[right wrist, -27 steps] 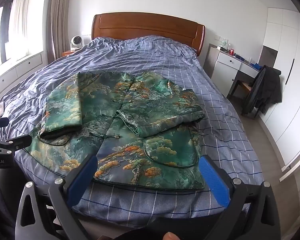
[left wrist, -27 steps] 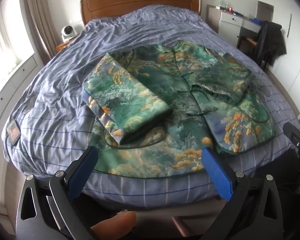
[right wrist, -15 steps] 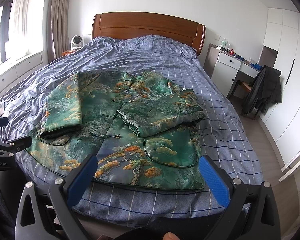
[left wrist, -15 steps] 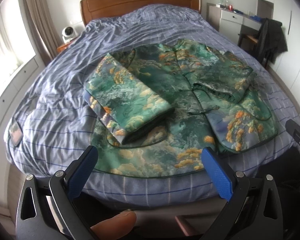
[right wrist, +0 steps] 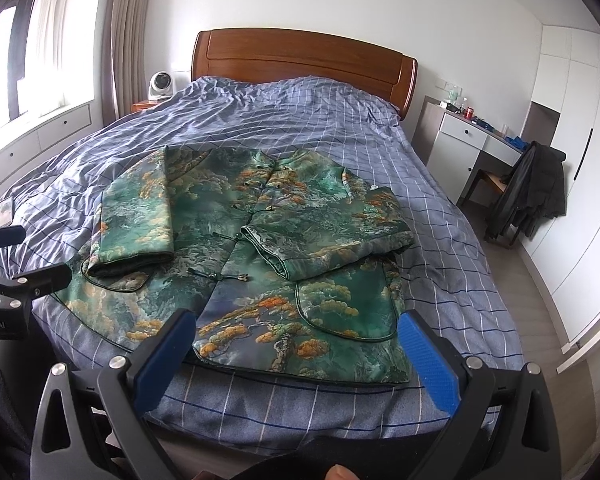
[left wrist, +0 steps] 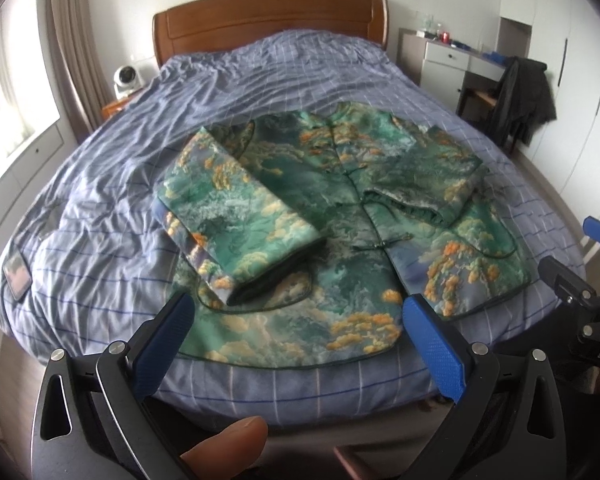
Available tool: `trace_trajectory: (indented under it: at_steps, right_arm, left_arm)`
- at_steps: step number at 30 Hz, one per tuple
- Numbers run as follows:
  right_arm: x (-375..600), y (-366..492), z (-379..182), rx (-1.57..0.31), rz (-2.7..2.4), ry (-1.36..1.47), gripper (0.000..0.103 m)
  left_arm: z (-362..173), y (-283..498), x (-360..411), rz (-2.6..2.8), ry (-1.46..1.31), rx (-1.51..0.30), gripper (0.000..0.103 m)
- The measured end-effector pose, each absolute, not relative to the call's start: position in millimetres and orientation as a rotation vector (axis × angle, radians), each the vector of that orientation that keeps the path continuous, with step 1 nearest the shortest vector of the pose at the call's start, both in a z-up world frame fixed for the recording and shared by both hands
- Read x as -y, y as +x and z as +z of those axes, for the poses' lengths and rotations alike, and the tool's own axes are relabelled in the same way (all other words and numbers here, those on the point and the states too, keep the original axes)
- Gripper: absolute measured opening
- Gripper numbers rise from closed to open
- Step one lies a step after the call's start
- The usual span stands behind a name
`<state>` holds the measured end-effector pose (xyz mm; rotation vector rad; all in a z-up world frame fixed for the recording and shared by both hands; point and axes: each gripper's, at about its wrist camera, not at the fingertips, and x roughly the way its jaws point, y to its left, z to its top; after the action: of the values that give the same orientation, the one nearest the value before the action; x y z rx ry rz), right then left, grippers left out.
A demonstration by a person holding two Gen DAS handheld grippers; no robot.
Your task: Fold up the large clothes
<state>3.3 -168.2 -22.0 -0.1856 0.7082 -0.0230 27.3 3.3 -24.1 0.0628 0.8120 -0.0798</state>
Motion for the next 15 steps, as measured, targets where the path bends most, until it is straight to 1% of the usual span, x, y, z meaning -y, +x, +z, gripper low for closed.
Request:
trace_trajectory:
  at_steps: [2,9,15]
  right_arm:
    - [167.3,2.1,-22.1,-0.677,-0.028,-0.194,0.103]
    - [165.3,2.3,-23.2,-0.74,-0.02,-0.212,0.103]
    - [165.2,1.0,-23.2,-0.72,-0.016,-0.195,0.103]
  left_arm:
    - [-23.5,25.6,-4.0,-0.08,0.068,-0.807,0.103]
    - [-21.7,30.2,0.6,-0.11,0.043,-0.819,0.103]
    - [-19.5,29.3,1.0,-0.101,0.054,-0.809,0.103]
